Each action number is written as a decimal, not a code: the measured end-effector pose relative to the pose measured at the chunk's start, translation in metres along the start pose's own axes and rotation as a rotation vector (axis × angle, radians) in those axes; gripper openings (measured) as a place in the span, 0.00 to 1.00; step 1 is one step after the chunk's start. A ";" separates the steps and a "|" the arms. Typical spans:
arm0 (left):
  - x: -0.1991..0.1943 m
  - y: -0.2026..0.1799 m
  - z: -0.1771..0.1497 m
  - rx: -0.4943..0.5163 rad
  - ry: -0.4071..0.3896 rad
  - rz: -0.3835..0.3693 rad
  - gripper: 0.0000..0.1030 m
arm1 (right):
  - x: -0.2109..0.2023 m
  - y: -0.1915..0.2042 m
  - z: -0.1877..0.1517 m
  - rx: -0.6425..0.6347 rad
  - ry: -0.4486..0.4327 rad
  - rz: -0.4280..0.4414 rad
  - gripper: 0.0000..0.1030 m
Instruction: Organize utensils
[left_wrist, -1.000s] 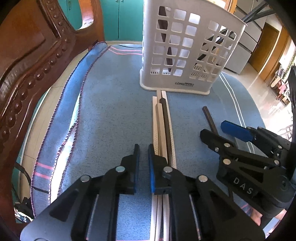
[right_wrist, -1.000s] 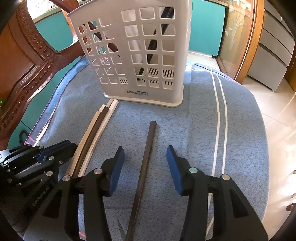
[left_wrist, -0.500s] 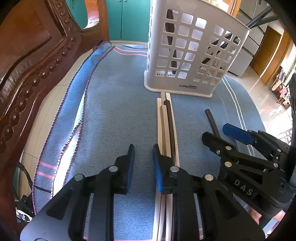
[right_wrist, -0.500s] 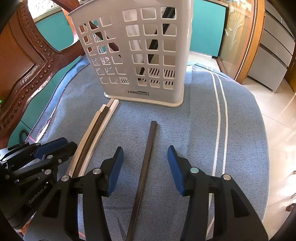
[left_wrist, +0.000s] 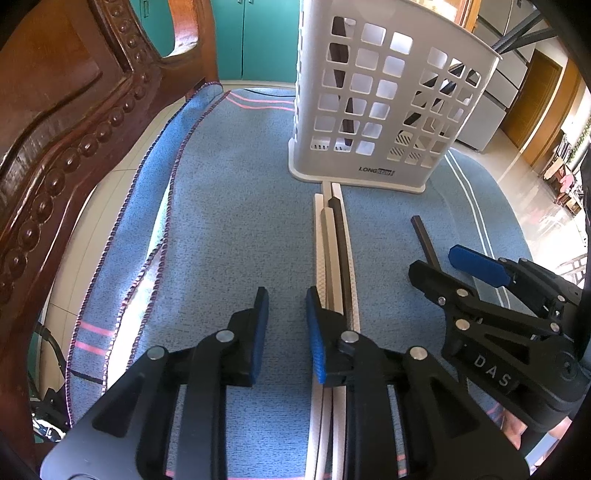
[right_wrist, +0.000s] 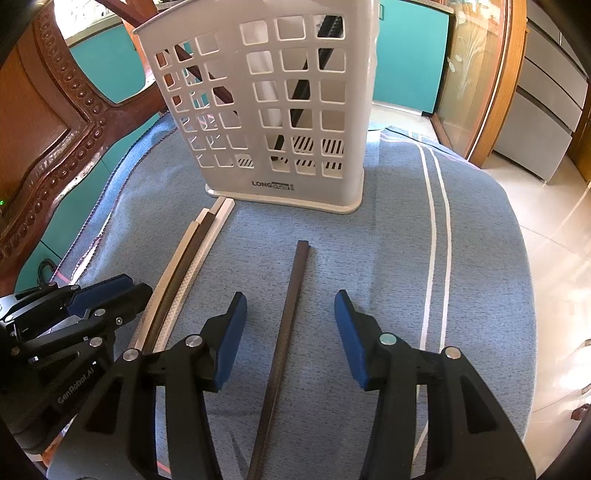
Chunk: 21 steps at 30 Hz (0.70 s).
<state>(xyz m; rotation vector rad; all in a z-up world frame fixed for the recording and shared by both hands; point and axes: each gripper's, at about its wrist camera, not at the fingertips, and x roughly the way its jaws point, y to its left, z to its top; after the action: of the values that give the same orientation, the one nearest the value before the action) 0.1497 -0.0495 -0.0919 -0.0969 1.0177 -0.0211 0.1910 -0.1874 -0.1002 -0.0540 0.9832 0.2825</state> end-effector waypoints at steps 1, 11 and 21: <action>0.000 0.000 0.000 0.000 0.000 0.000 0.23 | 0.000 0.000 0.000 -0.004 0.000 -0.001 0.42; 0.001 0.000 0.001 0.000 0.000 0.004 0.24 | 0.000 -0.004 0.001 0.011 0.000 -0.021 0.15; 0.002 0.002 0.002 -0.005 0.001 0.005 0.26 | -0.005 -0.017 0.003 0.091 -0.009 0.037 0.16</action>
<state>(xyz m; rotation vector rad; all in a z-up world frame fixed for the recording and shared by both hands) 0.1521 -0.0473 -0.0927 -0.0989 1.0191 -0.0142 0.1950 -0.2042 -0.0956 0.0484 0.9876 0.2713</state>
